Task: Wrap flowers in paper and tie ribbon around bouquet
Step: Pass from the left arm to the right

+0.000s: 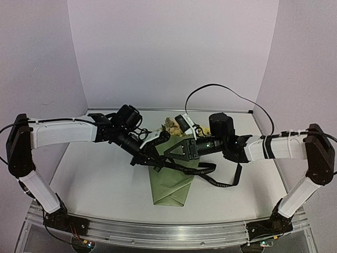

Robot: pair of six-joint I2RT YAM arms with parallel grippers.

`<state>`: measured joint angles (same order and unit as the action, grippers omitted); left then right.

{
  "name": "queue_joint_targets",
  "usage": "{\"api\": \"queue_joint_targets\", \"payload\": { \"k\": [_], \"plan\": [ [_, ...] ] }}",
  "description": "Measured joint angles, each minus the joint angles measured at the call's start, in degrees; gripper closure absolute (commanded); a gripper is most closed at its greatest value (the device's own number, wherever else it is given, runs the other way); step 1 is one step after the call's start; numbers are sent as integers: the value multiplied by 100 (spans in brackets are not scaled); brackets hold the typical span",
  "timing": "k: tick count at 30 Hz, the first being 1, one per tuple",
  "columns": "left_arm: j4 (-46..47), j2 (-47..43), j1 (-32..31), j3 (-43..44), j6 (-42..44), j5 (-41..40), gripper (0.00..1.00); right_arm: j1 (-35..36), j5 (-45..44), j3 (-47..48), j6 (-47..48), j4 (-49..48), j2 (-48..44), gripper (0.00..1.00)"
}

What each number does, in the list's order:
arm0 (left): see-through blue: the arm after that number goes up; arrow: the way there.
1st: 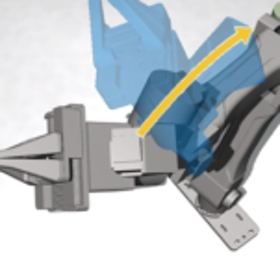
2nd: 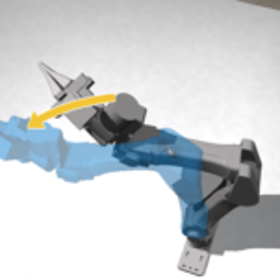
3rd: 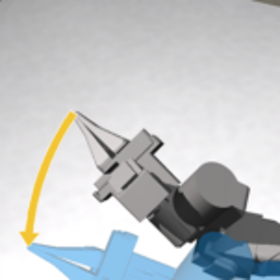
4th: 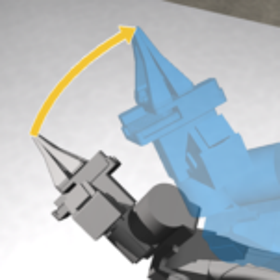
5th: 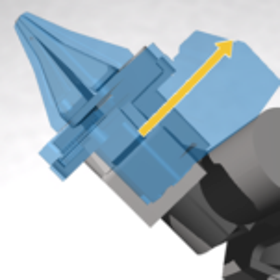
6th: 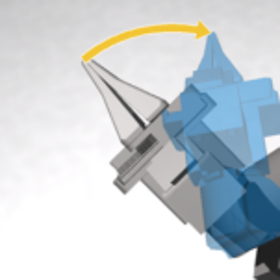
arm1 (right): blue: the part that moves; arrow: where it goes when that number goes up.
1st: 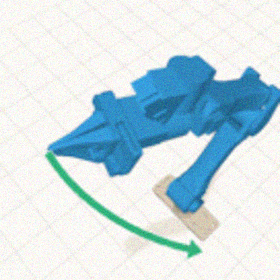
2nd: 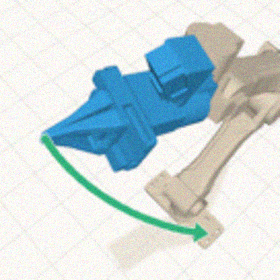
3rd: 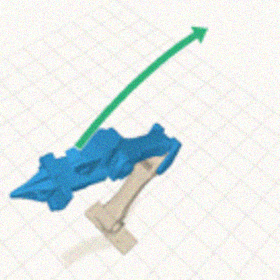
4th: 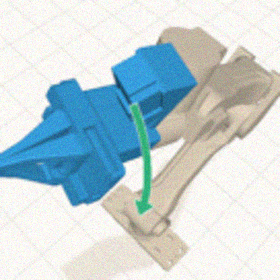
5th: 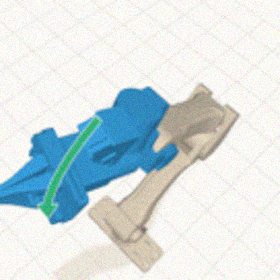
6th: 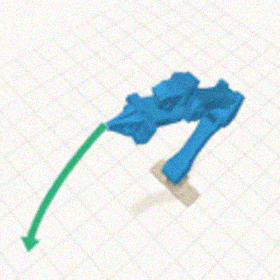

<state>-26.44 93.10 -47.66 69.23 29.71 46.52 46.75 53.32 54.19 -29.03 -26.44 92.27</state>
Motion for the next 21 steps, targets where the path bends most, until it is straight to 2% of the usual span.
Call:
{"api": "queue_joint_targets", "payload": {
  "k": [21],
  "plan": [
    [56,118,65,2,-118,111,100,100,-131,0,50,16,256,72]
  ]
}}
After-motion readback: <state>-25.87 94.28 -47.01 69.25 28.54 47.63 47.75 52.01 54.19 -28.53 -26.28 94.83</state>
